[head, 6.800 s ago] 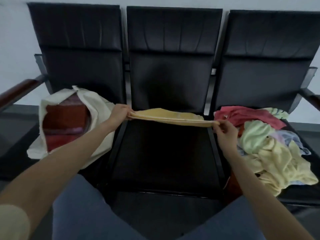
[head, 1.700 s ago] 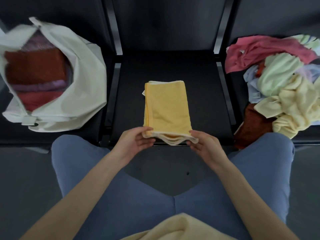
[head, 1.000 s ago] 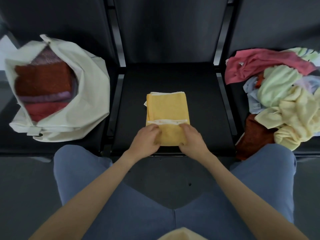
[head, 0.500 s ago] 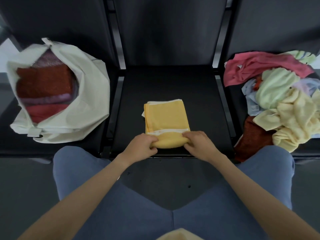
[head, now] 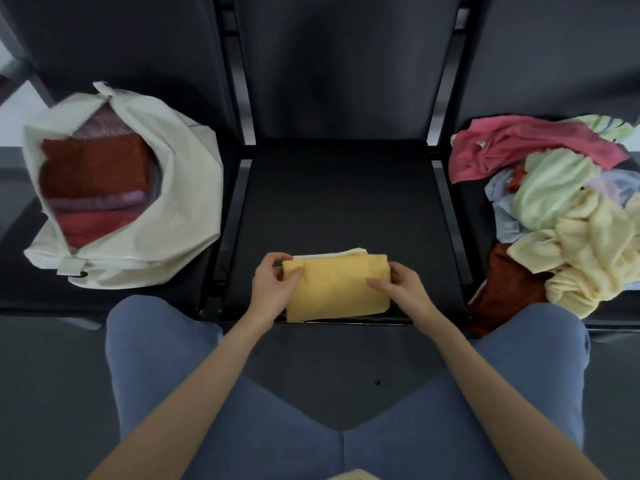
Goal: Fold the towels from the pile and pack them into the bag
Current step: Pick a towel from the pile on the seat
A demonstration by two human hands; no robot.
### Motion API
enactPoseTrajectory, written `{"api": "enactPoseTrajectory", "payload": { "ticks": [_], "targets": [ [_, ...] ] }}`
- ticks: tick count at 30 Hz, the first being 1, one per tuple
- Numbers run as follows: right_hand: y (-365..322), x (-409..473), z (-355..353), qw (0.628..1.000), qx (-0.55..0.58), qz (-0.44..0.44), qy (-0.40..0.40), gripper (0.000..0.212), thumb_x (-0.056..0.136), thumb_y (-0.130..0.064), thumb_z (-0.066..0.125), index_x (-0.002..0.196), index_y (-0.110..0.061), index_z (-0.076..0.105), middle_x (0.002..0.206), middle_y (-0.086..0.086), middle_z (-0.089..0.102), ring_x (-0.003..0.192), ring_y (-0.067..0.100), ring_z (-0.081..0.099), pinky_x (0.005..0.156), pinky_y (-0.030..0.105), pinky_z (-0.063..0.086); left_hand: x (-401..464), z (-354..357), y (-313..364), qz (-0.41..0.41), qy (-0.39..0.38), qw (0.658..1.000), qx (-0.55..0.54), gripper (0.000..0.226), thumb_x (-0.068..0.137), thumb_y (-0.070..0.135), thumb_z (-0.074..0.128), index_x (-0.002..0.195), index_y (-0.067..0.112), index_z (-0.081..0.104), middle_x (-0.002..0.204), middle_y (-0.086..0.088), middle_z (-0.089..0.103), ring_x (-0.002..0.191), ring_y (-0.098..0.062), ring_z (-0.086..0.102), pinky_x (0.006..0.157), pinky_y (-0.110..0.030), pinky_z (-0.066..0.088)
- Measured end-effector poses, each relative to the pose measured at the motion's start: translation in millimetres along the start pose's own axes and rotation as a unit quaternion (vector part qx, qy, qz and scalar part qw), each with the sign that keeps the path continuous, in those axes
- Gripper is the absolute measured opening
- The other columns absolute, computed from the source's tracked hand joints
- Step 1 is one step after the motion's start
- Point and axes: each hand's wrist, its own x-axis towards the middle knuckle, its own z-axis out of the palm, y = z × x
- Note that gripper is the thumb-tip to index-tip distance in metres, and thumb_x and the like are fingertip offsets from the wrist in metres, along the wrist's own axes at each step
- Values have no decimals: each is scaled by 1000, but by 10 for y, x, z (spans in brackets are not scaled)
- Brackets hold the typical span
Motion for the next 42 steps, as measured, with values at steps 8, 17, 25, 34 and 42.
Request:
{"api": "enactPoseTrajectory", "payload": {
  "ticks": [8,17,25,34,42],
  "targets": [
    [96,254,175,988,-154,-23,19,30,96,-23,54,118,-4,43,103,3,55,92,16,54,68,26,41,68,80,-70,-75,-26,996,-52,77,86,21,72,149,15,28,141,-7,48,120,-15,48,90,-27,44],
    [29,327,364,975,-204,45,82,46,95,-29,56,125,-1,37,103,6,56,97,25,59,72,31,43,211,91,-351,-72,46,982,170,84,73,41,81,138,7,40,133,-14,45,122,-29,47,99,-38,43],
    [24,290,458,972,-209,88,69,33,88,-26,62,106,-1,51,102,7,46,106,26,51,82,36,47,175,9,-280,-127,-24,984,125,60,78,38,76,122,5,54,123,-8,52,109,-22,52,86,-34,50],
    [-673,335,868,986,79,79,-126,72,69,-13,82,128,-14,41,122,3,52,110,23,55,87,41,53,-8,-1105,402,14,19,999,28,42,77,25,79,106,18,49,111,0,55,94,-14,56,68,-26,46],
    [-1807,455,1527,881,-205,-56,-422,47,73,-32,81,115,-28,61,110,-10,67,98,7,66,82,25,53,12,-2097,510,2,-4,1000,3,59,60,36,87,107,21,55,88,-23,65,76,-29,63,66,-41,55]
  ]
}}
